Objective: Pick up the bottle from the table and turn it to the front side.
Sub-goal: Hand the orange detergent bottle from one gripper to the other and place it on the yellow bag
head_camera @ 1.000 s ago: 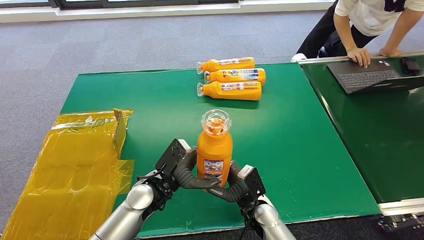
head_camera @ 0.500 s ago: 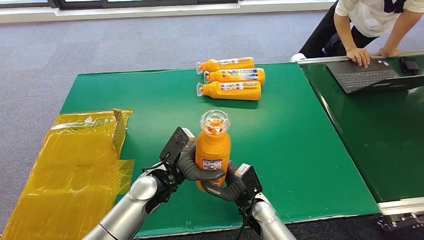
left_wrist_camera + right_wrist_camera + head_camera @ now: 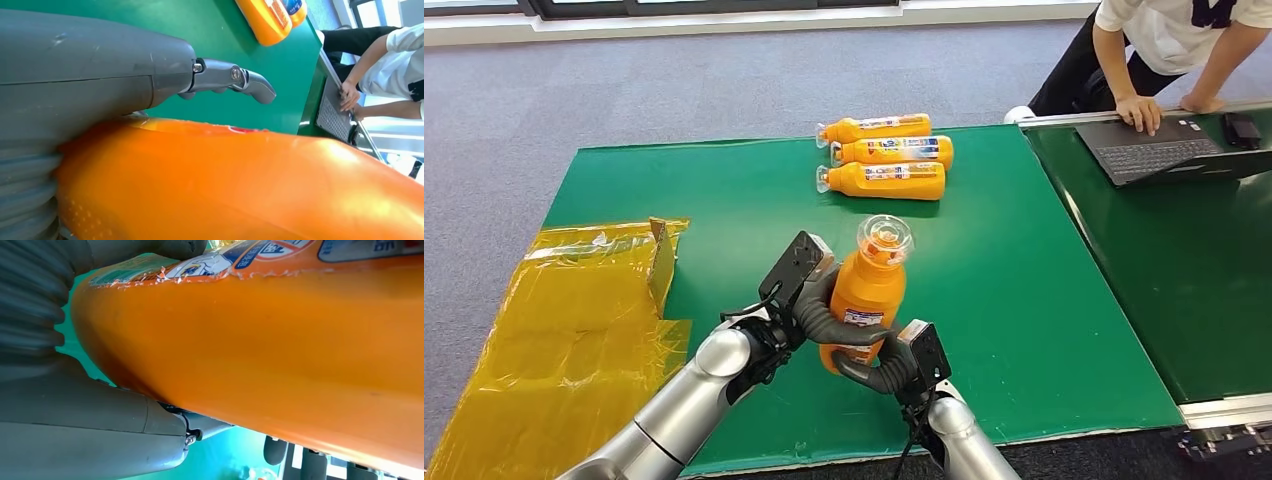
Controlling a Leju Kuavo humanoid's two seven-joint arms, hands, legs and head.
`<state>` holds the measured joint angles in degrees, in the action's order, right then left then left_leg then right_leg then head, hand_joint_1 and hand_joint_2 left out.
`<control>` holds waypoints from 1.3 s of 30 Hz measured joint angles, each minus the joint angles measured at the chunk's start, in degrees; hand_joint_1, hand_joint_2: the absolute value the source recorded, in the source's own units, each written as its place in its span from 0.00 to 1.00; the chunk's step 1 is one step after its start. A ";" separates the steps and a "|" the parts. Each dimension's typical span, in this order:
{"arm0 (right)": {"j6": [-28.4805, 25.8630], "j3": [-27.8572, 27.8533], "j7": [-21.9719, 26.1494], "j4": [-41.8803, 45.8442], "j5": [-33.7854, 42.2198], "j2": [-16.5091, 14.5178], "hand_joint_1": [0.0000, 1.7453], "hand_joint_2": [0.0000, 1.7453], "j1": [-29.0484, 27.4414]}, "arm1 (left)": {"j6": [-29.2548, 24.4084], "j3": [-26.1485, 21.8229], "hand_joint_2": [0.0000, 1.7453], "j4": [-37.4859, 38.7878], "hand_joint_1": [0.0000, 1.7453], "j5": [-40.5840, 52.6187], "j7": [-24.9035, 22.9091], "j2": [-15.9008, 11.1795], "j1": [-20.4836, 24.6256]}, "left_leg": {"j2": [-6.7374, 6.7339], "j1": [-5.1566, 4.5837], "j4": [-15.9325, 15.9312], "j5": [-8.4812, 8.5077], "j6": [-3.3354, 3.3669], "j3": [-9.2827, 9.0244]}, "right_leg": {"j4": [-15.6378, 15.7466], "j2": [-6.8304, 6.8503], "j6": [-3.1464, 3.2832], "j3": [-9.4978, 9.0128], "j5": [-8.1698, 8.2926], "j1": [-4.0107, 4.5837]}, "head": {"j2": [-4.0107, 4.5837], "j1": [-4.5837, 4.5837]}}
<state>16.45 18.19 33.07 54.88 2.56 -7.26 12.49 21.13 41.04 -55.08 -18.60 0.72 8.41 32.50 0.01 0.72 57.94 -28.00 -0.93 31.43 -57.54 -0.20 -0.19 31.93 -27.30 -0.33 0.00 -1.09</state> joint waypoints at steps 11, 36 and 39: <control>-0.61 -0.79 -0.50 -0.02 0.98 0.00 1.00 1.00 -0.53 | 1.48 2.56 1.00 2.20 1.00 -0.92 0.47 0.38 2.61 | -0.06 0.00 0.00 0.00 0.00 0.00 | 0.00 -0.05 0.00 0.02 0.01 0.01 | 0.00 0.00; -0.24 -0.75 -0.76 -2.85 1.61 -0.45 1.00 1.00 2.51 | -0.67 2.61 1.00 2.99 1.00 -1.89 0.49 0.44 3.96 | -0.04 0.00 0.00 0.01 0.00 0.02 | -0.01 -0.04 0.00 0.01 0.04 0.00 | 0.00 0.00; -0.24 -0.74 -0.71 -3.24 1.68 -0.47 1.00 1.00 2.90 | -0.96 2.61 1.00 3.02 1.00 -1.98 0.49 0.44 4.07 | -0.04 0.00 0.00 0.02 -0.01 0.02 | -0.01 -0.04 -0.01 0.01 0.05 0.01 | 0.00 0.00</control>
<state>16.21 17.45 32.36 51.65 4.24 -7.73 15.39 20.17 43.65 -52.06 -20.58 1.20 8.85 36.57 -0.02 0.72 57.94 -27.98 -0.94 31.45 -57.55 -0.24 -0.20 31.94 -27.25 -0.33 0.00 -1.09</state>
